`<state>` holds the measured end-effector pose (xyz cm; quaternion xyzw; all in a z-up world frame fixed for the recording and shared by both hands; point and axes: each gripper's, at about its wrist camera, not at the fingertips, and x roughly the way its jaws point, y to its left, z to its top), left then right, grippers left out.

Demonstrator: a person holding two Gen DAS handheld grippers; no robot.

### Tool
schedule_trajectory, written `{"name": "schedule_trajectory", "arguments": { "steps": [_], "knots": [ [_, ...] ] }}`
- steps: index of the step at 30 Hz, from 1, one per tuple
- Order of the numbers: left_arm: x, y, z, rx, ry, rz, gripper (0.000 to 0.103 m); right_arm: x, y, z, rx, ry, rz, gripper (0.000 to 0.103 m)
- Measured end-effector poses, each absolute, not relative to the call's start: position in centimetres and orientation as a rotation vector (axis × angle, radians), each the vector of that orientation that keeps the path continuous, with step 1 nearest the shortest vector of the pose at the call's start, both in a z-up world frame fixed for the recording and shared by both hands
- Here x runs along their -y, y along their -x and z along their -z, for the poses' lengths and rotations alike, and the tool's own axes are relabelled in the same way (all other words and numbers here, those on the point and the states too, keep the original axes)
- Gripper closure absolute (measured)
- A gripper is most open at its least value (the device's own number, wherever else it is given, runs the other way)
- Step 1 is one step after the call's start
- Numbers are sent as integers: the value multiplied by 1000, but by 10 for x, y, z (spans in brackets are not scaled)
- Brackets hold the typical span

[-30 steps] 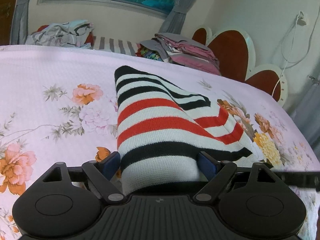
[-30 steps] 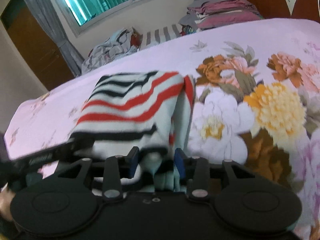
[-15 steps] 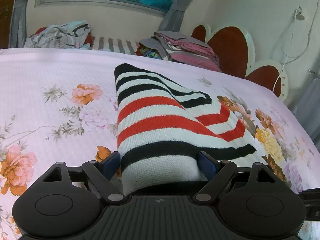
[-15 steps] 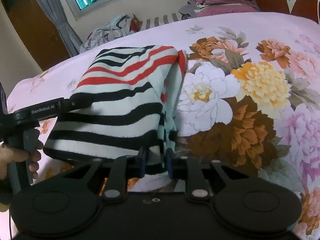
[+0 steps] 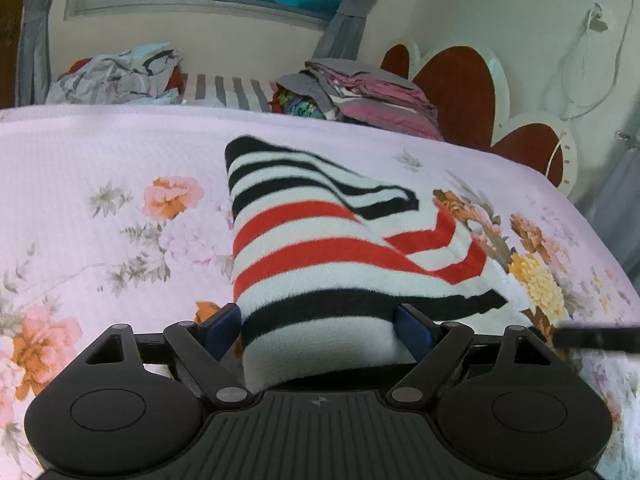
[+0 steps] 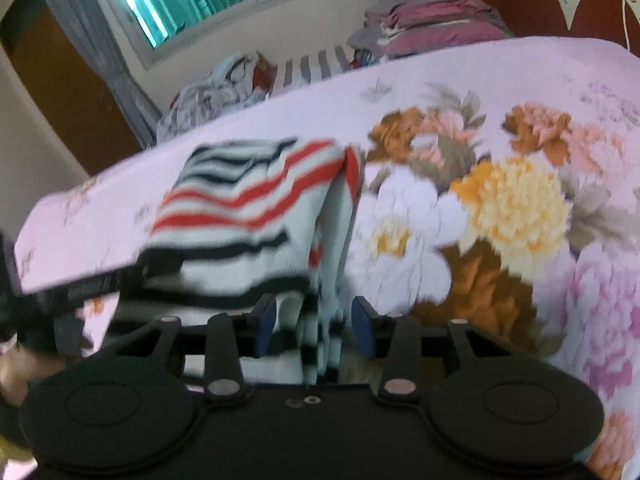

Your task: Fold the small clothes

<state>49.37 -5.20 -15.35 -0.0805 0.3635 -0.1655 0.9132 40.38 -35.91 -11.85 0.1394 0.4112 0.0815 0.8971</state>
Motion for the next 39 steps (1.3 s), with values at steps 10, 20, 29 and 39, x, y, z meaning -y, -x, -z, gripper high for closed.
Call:
{"name": "schedule_trajectory", "arguments": {
  "steps": [10,20,29,39],
  "knots": [
    [41,-522,131,-698,176,301,20,363,-493,132,-829,-443,-115,50],
    [45,-559,149,-722,187,273,20,349,-543,162,-867,-519,-121,75],
    [57,-570,163,-749,200,303,20,335,-530,162,-775,-254,-16,94],
    [51,-572,158,-751,231,276,20,338,-528,142,-716,-235,-6,78]
  ]
}}
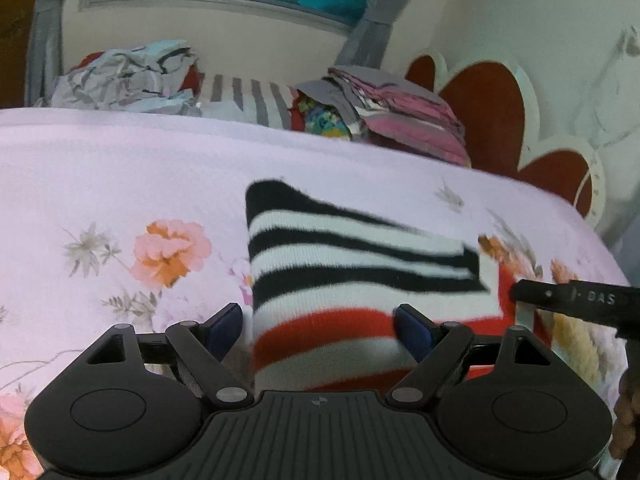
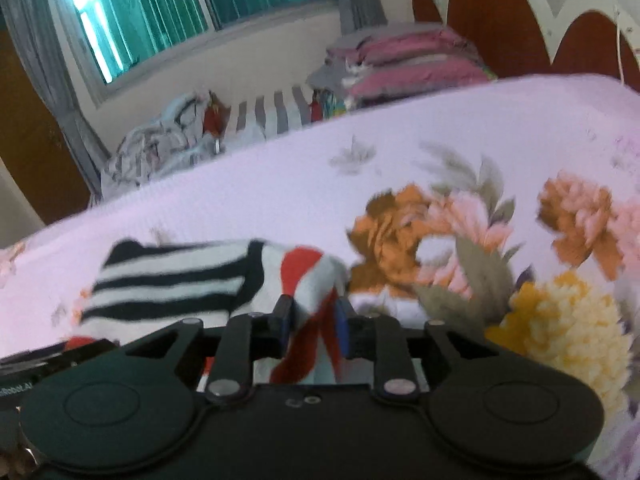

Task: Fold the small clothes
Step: 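Straighten the red-striped edge of the folded sweater with the right gripper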

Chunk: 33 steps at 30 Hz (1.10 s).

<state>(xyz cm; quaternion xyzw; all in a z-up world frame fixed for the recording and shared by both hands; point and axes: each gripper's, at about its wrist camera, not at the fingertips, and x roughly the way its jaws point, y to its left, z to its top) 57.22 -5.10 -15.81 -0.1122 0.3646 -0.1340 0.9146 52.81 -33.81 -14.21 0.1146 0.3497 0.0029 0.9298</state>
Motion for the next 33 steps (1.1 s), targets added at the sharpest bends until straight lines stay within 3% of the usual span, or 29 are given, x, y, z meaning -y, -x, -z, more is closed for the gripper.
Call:
{"name": "schedule_trajectory", "arguments": {
  "steps": [9,16,19,23,33],
  "knots": [
    [64,-604,163,-780,218,247,20,305,-562,149,-718,-110,-32,81],
    [61,-612,183,-839,266,249,20,310,-563,178,-733,-60,-6,92],
    [64,-608,177,-826,234,242,20,309,-562,172,-744,-59,-11,91],
    [65,-595,167,-805,190,257,20,307,-547,154,-713,-91,-38,82],
    [65,-554,146,-776,147,290,20,305,-496,133,-698,-82,-93,81]
  ]
}}
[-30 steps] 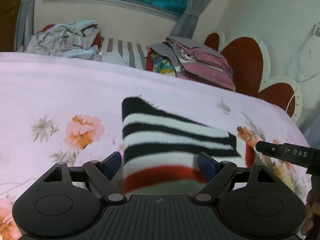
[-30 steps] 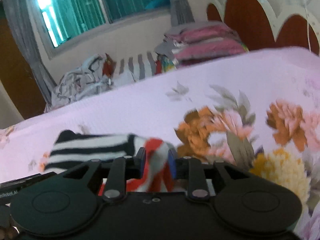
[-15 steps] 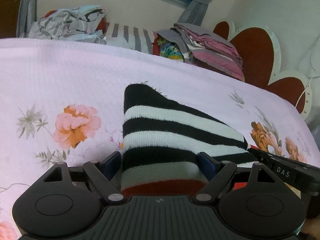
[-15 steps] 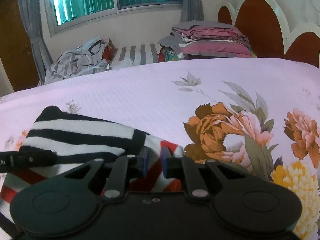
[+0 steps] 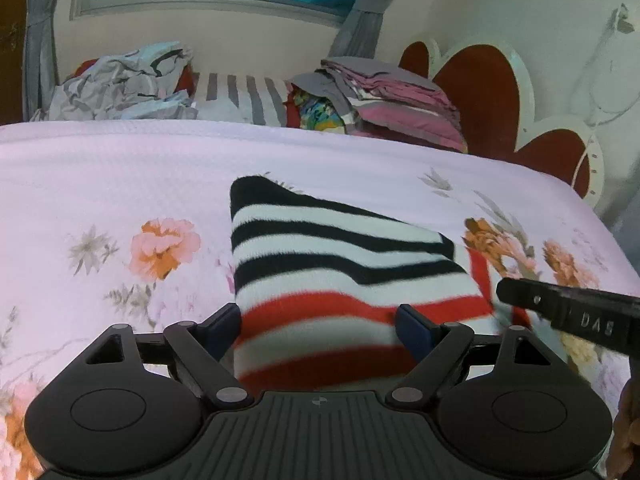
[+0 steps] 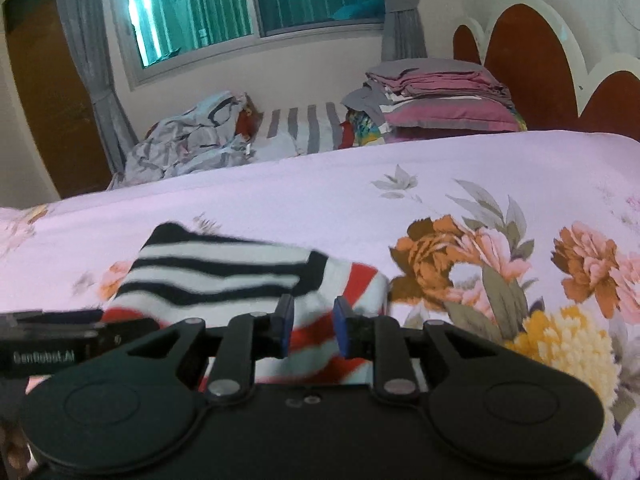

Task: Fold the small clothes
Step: 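Straighten the red-striped edge of the folded sweater with the right gripper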

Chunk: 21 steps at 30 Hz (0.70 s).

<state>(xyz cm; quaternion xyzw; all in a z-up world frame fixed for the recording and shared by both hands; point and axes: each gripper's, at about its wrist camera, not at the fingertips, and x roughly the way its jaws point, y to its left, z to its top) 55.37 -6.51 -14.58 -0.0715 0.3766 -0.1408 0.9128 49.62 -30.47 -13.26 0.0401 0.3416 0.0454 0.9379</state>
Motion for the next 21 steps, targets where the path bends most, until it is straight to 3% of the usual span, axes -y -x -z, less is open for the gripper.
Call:
{"name": "schedule_trajectory", "arguments": {
  "steps": [13,21],
  "knots": [
    [59,-497,147,-788,94,315,20,303,-413,139,-725,-38,-84,81],
    [52,-486,150,-795,85,354,20,306,-405,148,-758,-64,-44,80]
  ]
}}
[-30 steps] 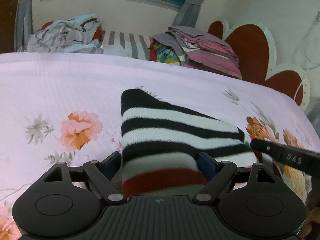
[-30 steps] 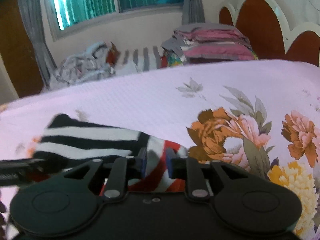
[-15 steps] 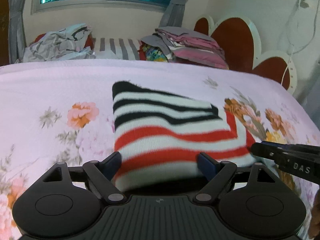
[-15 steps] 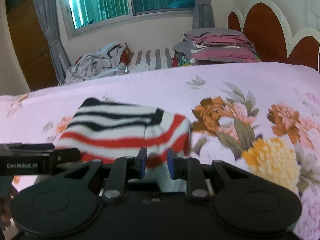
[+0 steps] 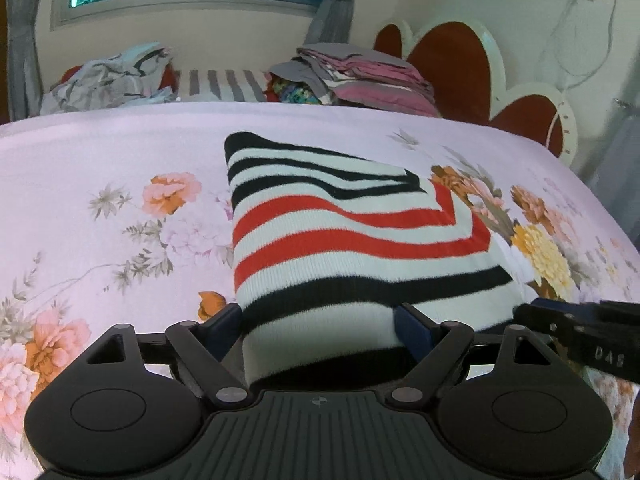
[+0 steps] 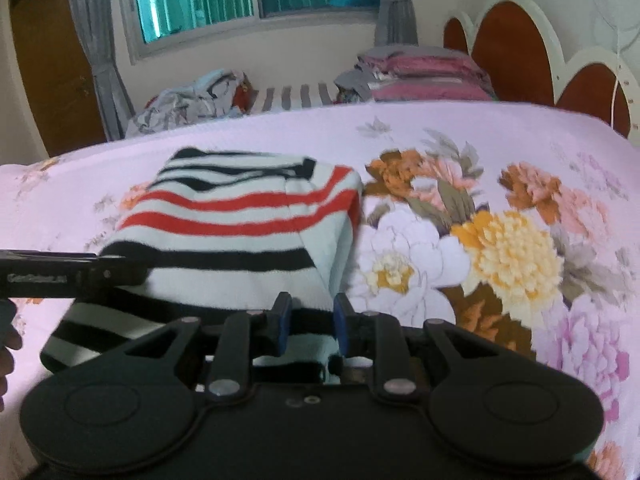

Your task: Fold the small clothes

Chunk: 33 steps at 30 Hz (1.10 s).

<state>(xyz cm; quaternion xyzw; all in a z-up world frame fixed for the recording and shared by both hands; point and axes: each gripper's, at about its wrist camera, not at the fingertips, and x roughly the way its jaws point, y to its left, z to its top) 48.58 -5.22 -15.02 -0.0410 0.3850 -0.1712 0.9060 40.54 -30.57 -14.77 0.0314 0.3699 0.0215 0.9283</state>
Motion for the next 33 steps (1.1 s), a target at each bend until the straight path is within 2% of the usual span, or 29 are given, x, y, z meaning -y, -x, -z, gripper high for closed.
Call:
{"name": "schedule_trajectory", "arguments": {
  "steps": [5,13,20,23,25,26,30,33],
  "knots": [
    [43,-470,143,-805,90,397,20,301,-385,138,-743,-61,-20,81],
    [28,-460,171,-856,91,454,20,302,-376,169,-823,-170,65,81],
    [27,-459,166,-870,77,470,20,292,-376,161,-855,-147,112,79],
    [27,-460,158,-868,79,472,20,291,-372,148,-843,-145,116,73],
    [27,-460,151,-856,93,476,20,290,-370,139,-825,-141,111,57],
    [28,-461,148,-854,104,480,20,290,-370,133,-812,-134,109,52],
    [31,-467,138,-839,127,478,20,291,-379,119,-796,-120,89,48],
    [33,-477,132,-828,138,459,20,295,-393,115,-787,-138,70,40]
  ]
}}
